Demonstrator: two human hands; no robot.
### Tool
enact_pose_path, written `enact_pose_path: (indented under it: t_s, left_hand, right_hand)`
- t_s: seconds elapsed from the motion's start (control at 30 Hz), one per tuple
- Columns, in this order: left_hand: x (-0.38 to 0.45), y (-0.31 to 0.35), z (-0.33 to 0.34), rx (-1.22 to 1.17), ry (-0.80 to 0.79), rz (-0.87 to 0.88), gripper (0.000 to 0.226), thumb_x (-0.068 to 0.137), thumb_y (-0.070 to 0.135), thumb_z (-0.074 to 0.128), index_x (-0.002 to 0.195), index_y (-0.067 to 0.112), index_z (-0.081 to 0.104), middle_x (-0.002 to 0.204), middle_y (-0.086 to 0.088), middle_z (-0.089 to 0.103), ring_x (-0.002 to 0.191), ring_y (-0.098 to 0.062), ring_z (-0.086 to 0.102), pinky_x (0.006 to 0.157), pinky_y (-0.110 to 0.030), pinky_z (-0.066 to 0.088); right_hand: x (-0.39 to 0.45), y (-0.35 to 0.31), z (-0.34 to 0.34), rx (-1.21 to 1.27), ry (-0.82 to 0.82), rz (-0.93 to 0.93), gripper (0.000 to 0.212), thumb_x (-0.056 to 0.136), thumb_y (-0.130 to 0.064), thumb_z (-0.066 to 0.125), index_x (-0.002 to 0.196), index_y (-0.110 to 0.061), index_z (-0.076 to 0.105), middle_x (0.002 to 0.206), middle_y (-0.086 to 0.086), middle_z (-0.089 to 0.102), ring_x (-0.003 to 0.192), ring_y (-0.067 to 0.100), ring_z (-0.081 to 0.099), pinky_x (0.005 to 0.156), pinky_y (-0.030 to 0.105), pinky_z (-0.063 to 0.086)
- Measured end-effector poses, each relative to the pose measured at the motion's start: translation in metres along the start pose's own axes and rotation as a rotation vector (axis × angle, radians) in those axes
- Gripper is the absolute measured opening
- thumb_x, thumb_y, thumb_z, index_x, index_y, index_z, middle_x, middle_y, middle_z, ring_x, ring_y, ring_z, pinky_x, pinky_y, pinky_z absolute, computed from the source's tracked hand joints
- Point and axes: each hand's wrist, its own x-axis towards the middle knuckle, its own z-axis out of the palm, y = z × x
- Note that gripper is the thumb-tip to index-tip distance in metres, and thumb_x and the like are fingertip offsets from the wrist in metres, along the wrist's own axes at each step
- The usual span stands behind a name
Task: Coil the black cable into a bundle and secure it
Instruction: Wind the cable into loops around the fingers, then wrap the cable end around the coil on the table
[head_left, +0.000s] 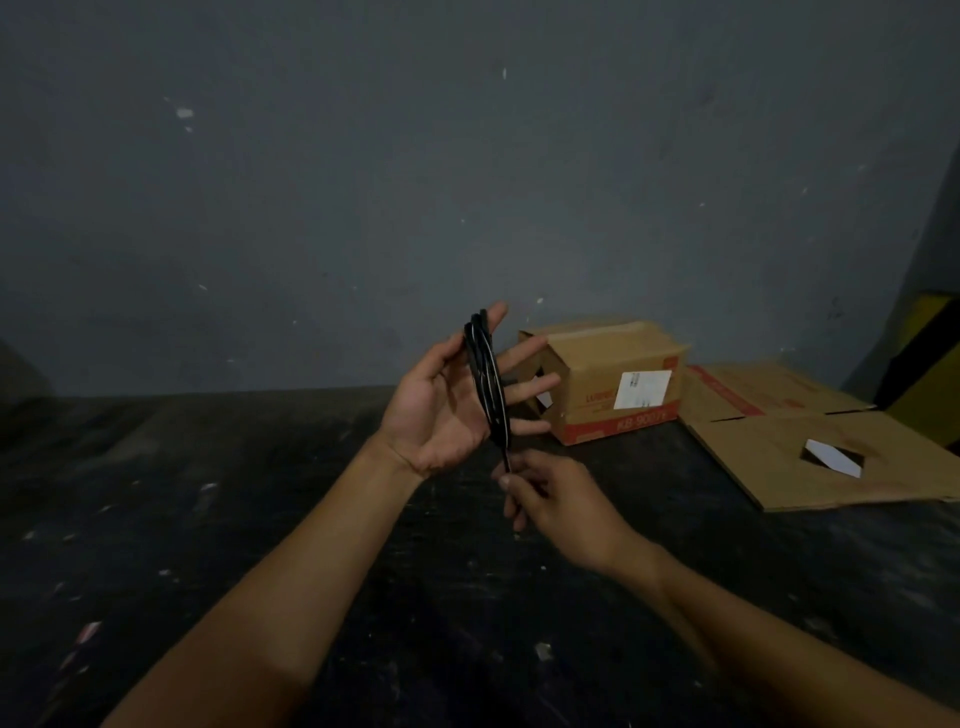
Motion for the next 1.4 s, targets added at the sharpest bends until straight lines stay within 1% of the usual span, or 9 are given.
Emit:
enact_pose_path:
  t_s: [0.23, 0.33, 0.47, 0.63, 0.8, 0.93, 1.07, 1.27, 1.4]
  left_hand:
    - [0.002, -0.007, -0.015, 0.052, 0.174, 0.084, 0.044, 0.096, 0.044, 0.035, 0.137, 0.038, 0.051, 0.149, -0.009, 0.046, 0.131, -0.041, 0.046, 0.106, -0.072, 0.024]
    - [0.001, -0.012, -0.013, 0.055, 0.229, 0.136, 0.046, 0.089, 0.043, 0.044, 0.133, 0.037, 0.054, 0.147, -0.008, 0.045, 0.134, -0.037, 0.042, 0.104, -0.064, 0.034]
    - [-0.004, -0.023, -0.006, 0.081, 0.261, 0.141, 0.041, 0.088, 0.04, 0.046, 0.124, 0.034, 0.064, 0.142, -0.006, 0.05, 0.132, -0.028, 0.046, 0.109, -0.052, 0.036]
    - [-0.012, -0.031, -0.001, 0.231, 0.291, 0.091, 0.04, 0.091, 0.042, 0.041, 0.125, 0.039, 0.061, 0.135, 0.007, 0.055, 0.124, -0.016, 0.048, 0.094, -0.032, 0.046]
    - [-0.017, -0.032, 0.004, 0.313, 0.308, 0.037, 0.037, 0.099, 0.039, 0.034, 0.123, 0.04, 0.062, 0.117, 0.019, 0.068, 0.104, -0.003, 0.066, 0.075, -0.02, 0.055]
    - [-0.017, -0.035, 0.004, 0.338, 0.303, 0.019, 0.039, 0.103, 0.036, 0.029, 0.12, 0.04, 0.064, 0.102, 0.014, 0.075, 0.09, -0.002, 0.07, 0.068, -0.02, 0.056]
    - [-0.016, -0.037, 0.004, 0.278, 0.309, 0.002, 0.038, 0.103, 0.037, 0.031, 0.121, 0.04, 0.064, 0.11, 0.011, 0.07, 0.093, -0.005, 0.071, 0.069, -0.024, 0.057]
    - [-0.014, -0.049, 0.0, 0.308, 0.317, -0.045, 0.035, 0.103, 0.039, 0.029, 0.125, 0.035, 0.055, 0.094, 0.013, 0.077, 0.077, -0.004, 0.072, 0.063, -0.026, 0.057]
    - [-0.012, -0.043, 0.003, 0.402, 0.412, -0.112, 0.035, 0.103, 0.03, 0.037, 0.119, 0.013, 0.062, 0.114, -0.011, 0.068, 0.101, -0.019, 0.068, 0.085, -0.031, 0.056]
  right_hand:
    - [-0.011, -0.025, 0.007, 0.001, -0.007, 0.075, 0.03, 0.097, -0.018, 0.051, 0.127, -0.023, 0.048, 0.084, 0.003, 0.069, 0.072, 0.009, 0.069, 0.066, 0.02, 0.055]
    - [-0.013, -0.034, 0.001, 0.104, 0.101, -0.016, 0.035, 0.096, -0.015, 0.052, 0.125, -0.028, 0.035, 0.082, 0.007, 0.067, 0.075, 0.014, 0.068, 0.066, 0.029, 0.059]
    - [-0.006, -0.035, -0.006, 0.217, 0.137, 0.012, 0.042, 0.097, -0.017, 0.052, 0.129, -0.034, 0.031, 0.082, 0.004, 0.069, 0.073, 0.014, 0.069, 0.064, 0.025, 0.057]
    - [-0.003, -0.028, -0.01, 0.222, 0.008, 0.101, 0.03, 0.098, -0.022, 0.05, 0.127, -0.028, 0.05, 0.081, 0.0, 0.072, 0.073, 0.012, 0.07, 0.065, 0.021, 0.051]
    - [-0.003, -0.027, -0.013, 0.319, -0.075, 0.116, 0.017, 0.096, -0.021, 0.053, 0.112, -0.023, 0.057, 0.078, 0.001, 0.073, 0.069, 0.015, 0.07, 0.059, 0.018, 0.053]
    - [-0.002, -0.024, -0.016, 0.314, -0.092, 0.122, 0.013, 0.097, -0.022, 0.052, 0.108, -0.024, 0.058, 0.077, 0.003, 0.073, 0.068, 0.018, 0.069, 0.059, 0.023, 0.051]
    - [-0.005, -0.019, -0.016, 0.432, -0.132, 0.137, 0.016, 0.096, -0.022, 0.054, 0.11, -0.022, 0.062, 0.079, 0.004, 0.072, 0.07, 0.018, 0.067, 0.061, 0.025, 0.052]
    - [-0.003, -0.012, -0.014, 0.351, -0.092, 0.184, 0.023, 0.096, -0.026, 0.053, 0.085, -0.037, 0.069, 0.067, -0.003, 0.067, 0.06, 0.012, 0.061, 0.055, 0.024, 0.047]
    - [-0.001, -0.005, -0.022, 0.415, -0.079, 0.243, 0.018, 0.097, -0.026, 0.052, 0.092, -0.023, 0.069, 0.064, -0.005, 0.063, 0.057, 0.009, 0.057, 0.054, 0.023, 0.046]
